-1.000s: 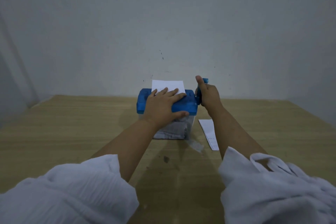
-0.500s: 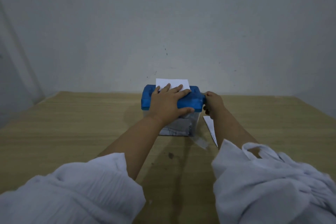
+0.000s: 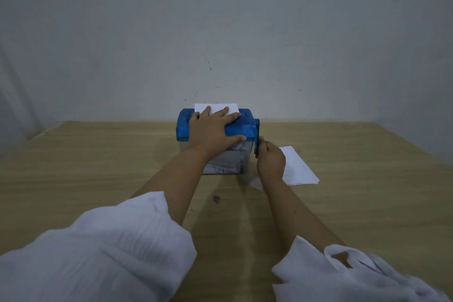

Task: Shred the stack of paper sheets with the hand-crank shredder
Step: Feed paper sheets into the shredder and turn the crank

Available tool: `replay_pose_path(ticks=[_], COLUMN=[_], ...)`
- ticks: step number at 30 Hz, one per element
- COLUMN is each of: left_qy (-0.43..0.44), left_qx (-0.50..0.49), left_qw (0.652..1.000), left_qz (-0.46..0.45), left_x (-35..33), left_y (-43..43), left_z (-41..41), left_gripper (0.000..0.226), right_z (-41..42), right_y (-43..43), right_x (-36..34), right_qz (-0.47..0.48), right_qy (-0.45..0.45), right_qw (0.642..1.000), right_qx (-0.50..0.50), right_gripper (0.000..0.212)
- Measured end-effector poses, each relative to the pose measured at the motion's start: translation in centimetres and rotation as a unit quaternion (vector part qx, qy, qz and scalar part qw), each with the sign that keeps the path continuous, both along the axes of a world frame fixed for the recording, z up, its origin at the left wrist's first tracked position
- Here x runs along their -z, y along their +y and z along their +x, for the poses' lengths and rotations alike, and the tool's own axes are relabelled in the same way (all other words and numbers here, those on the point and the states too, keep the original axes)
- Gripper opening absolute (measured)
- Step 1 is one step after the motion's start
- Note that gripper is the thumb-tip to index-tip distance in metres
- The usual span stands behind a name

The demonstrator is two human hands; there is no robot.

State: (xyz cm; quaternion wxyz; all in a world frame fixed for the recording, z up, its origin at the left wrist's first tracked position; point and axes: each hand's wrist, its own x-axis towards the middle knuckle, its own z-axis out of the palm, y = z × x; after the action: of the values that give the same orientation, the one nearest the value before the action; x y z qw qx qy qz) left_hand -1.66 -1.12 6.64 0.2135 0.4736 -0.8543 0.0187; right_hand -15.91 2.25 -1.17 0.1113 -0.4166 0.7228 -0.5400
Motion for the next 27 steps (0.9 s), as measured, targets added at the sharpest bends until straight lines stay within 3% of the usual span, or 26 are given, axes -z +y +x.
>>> replay_pose_path(ticks=[8, 12, 15, 19, 20, 22, 24, 27], left_qy=[-0.007, -0.006, -0.015, -0.013, -0.012, -0.011, -0.013, -0.014], left_qx=[-0.001, 0.006, 0.015, 0.021, 0.022, 0.025, 0.025, 0.023], left_qw=[1.0, 1.0, 1.0, 0.999, 0.999, 0.999, 0.999, 0.999], left_qz=[0.007, 0.005, 0.001, -0.021, -0.025, -0.026, -0.03, -0.038], left_x=[-0.1, -0.2, 0.0, 0.3, 0.3, 0.3, 0.5, 0.5], left_y=[0.2, 0.0, 0.0, -0.1, -0.1, -0.1, -0.1, -0.2], left_z=[-0.1, 0.2, 0.3, 0.2, 0.3, 0.3, 0.3, 0.3], left_gripper=[0.066, 0.065, 0.065, 0.064, 0.064, 0.064, 0.065, 0.065], right_z=[-0.3, -0.5, -0.8, -2.8, -3.5, -5.1, -5.9, -5.0], right_y=[1.9, 1.6, 2.0, 3.1, 3.2, 3.1, 2.9, 2.7], right_x=[-2.2, -5.2, -5.6, -3.2, -2.5, -1.0, -0.1, -1.5], right_qz=[-0.027, -0.095, -0.108, -0.129, -0.135, -0.119, -0.092, -0.096], right_qy=[0.035, -0.017, -0.006, -0.116, -0.107, 0.02, 0.116, 0.142], right_qw=[0.999, 0.995, 0.993, 0.972, 0.972, 0.983, 0.975, 0.961], right_qx=[0.004, -0.004, -0.057, -0.157, -0.158, -0.14, -0.163, -0.217], right_gripper=[0.042, 0.047, 0.051, 0.054, 0.046, 0.022, 0.036, 0.056])
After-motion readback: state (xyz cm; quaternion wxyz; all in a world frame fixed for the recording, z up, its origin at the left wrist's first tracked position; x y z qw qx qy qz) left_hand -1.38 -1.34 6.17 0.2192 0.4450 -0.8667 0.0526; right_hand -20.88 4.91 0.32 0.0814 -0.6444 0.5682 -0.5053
